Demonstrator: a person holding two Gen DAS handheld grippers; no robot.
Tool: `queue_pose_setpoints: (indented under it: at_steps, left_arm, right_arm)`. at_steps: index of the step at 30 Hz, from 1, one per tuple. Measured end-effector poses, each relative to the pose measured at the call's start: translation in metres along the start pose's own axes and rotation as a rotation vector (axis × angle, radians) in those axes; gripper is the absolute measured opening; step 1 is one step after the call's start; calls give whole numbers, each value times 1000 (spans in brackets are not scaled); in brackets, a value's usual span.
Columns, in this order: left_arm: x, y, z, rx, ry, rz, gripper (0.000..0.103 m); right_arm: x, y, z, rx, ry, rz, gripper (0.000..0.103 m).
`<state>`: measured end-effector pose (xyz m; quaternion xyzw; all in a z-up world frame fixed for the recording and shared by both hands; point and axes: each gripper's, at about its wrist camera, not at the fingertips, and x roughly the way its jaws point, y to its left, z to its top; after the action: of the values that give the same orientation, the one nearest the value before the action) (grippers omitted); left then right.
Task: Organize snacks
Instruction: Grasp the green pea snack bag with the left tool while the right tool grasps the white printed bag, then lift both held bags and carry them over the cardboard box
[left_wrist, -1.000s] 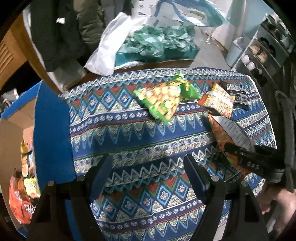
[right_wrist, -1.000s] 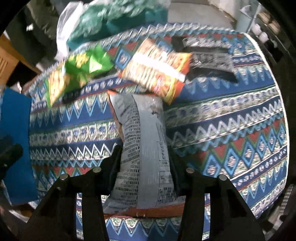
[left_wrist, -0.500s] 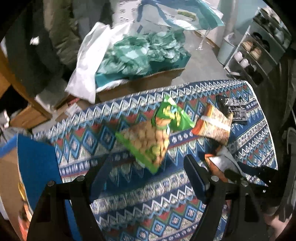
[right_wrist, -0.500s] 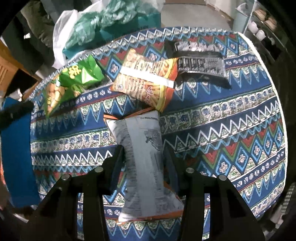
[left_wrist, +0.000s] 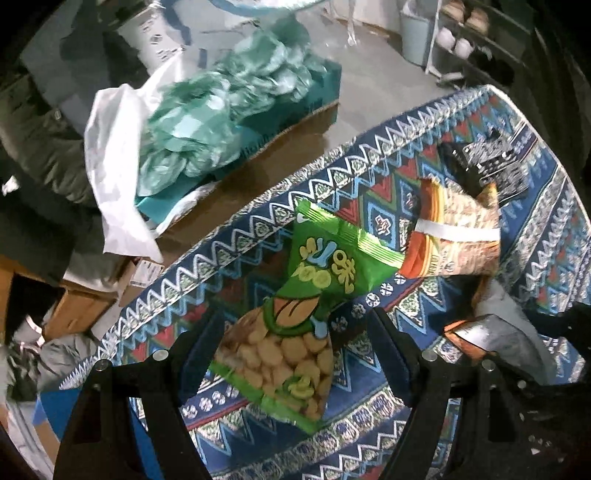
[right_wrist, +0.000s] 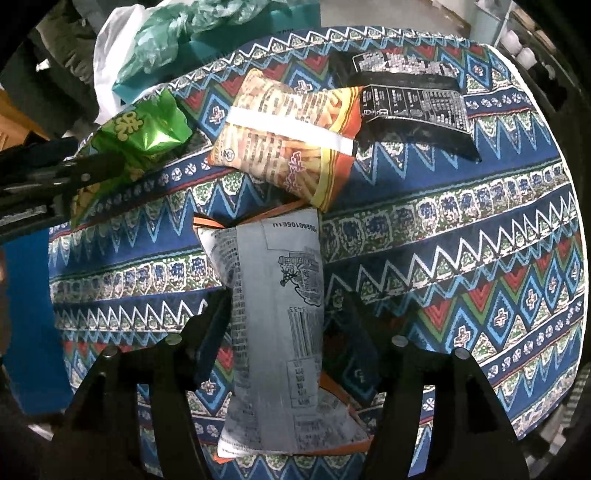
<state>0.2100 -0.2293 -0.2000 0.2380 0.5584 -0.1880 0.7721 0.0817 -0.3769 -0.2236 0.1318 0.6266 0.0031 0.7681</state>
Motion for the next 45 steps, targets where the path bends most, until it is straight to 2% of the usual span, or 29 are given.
queue_pose_setpoints:
  at_steps: [3,8,10,11,14,16,19,24,32,45]
  left_arm:
    - [8,-1,1,-2,1,-15,81]
    - [22,9,1,-76,16,-60,80]
    - [25,13,0,-106,14,-80,72]
    - [26,15,-2,-119,13,-94,58]
    - [28,18,-6,-147,23,-111,50]
    - [25,18,-11,-160,12,-115,43]
    - [21,18,-19,-182,8,-130,31]
    - [13,28,-38,-271,7,-178,30]
    - [-6,33,-67,-340,3,-201,30]
    - [-67,43,-113,-412,-49,-171,30]
  right_arm:
    - [4,2,2,-7,6,-2,64]
    - [18,14,8,-23,15,-13,67]
    - [20,18,10,-36,11,-27,67]
    - [22,22,12,-46,7,-37,67]
    - [26,30,14,-68,0,-55,65]
    - [30,34,15,-85,-6,-75,52]
    - [33,39,13,-91,-4,-73,48]
    - [24,39,8,-85,-3,-40,38]
    - [-1,50,3,-104,-45,-6,38]
    - [-50,72,-4,-154,-131,19,38]
